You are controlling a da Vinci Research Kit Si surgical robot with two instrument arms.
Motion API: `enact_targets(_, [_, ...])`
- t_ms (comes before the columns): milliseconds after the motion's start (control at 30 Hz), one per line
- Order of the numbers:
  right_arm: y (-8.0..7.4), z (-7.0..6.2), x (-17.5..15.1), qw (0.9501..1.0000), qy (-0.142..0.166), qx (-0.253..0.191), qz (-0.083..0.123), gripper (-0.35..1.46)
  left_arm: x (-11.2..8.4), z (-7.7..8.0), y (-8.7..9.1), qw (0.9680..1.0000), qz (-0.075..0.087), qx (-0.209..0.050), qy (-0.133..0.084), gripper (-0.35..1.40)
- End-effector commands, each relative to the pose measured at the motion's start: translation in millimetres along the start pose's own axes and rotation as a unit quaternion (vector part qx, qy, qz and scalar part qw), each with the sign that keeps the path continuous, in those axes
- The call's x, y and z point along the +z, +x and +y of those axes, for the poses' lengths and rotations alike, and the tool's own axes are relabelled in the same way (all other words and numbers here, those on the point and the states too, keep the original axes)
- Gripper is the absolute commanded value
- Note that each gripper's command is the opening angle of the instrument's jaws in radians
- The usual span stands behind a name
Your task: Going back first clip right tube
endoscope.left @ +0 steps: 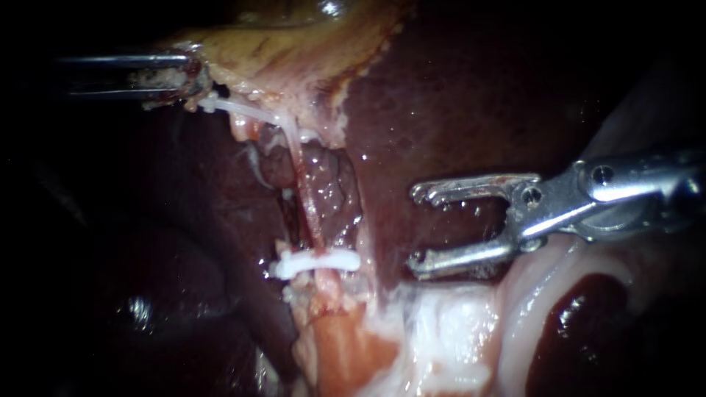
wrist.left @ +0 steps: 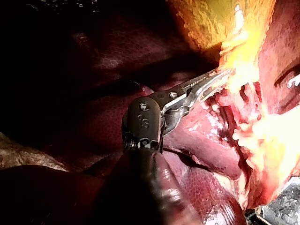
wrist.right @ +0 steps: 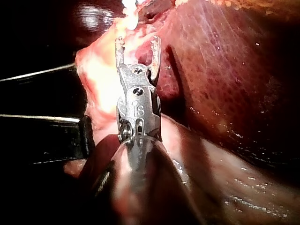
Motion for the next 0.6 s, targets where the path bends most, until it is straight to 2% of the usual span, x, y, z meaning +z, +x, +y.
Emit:
enact_targets(33, [0.0,0.0,0.0,1.0,0.0,0.0,0.0,0.49,0.4,-0.2,-0.2,1.0,0.002,0.001,0.001,-0.35])
enact_targets(367, [-0.2,0.1,-0.3,1.0,0.0,0.0,0.0,0.49,3.2,-1.2,-2.2,0.9999,-0.009,0.007,-0.001,-0.35])
enact_targets(600, [-0.2,0.0,-0.3,1.0,0.0,0.0,0.0,0.49,3.8,-1.1,-2.6,0.9999,-0.01,0.008,-0.002,-0.35])
